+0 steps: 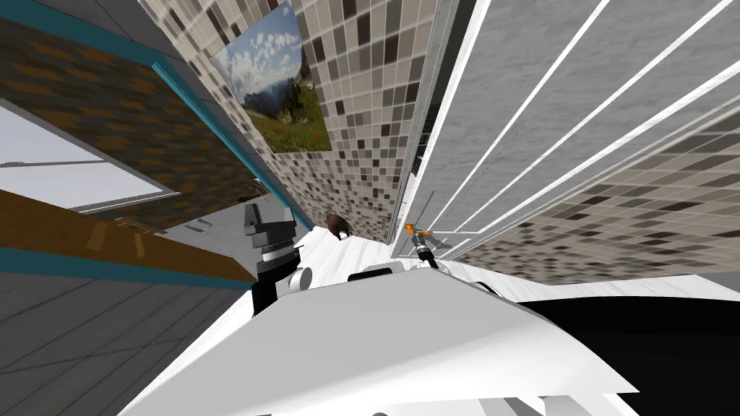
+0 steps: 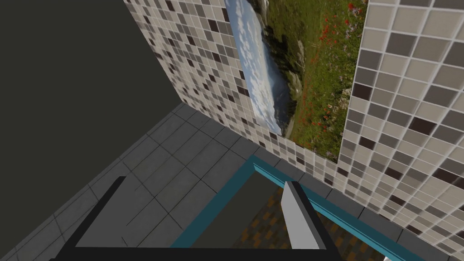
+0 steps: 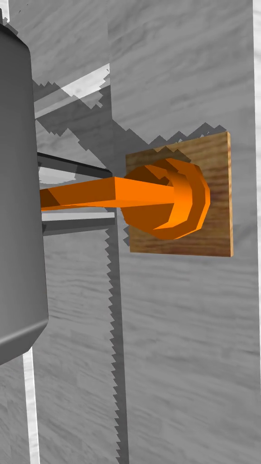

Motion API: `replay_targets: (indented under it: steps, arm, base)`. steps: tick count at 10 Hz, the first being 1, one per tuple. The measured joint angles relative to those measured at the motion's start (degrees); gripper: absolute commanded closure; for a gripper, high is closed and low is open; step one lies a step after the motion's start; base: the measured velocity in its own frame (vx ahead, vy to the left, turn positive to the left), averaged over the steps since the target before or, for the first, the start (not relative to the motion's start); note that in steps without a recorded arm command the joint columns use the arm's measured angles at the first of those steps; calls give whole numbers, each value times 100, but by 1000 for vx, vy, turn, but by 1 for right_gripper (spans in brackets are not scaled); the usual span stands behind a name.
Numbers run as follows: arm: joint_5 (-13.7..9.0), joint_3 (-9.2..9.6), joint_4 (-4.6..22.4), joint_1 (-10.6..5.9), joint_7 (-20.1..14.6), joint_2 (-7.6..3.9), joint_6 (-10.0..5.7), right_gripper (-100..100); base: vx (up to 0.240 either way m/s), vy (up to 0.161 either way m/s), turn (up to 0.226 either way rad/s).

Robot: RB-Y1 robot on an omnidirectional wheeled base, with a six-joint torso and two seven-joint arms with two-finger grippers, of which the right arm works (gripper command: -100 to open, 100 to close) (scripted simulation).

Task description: Pull the door open

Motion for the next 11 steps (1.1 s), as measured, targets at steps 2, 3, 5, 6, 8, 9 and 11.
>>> replay_targets:
  steps: [2, 3, 5, 6, 8, 9, 11]
  arm:
    - [-17, -20, -16, -17, 12, -8, 13, 100]
    - [-20, -19, 33, -53, 19, 0, 2, 100]
    - [-40, -39, 134, -120, 40, 0, -30, 100]
    - [-48, -43, 166, -146, 51, 8, -36, 100]
    - [-73, -69, 221, -195, 74, 2, -44, 100]
    - [-79, -73, 279, -228, 84, 8, -58, 100]
    - [-89, -79, 312, -262, 98, 17, -67, 100]
  base:
    - [-216, -89, 181]
    - [-224, -81, 237]
    - [-256, -110, 270]
    - [-278, -79, 319]
    - [-274, -91, 236]
    - [-239, -59, 148]
    - [-176, -12, 71]
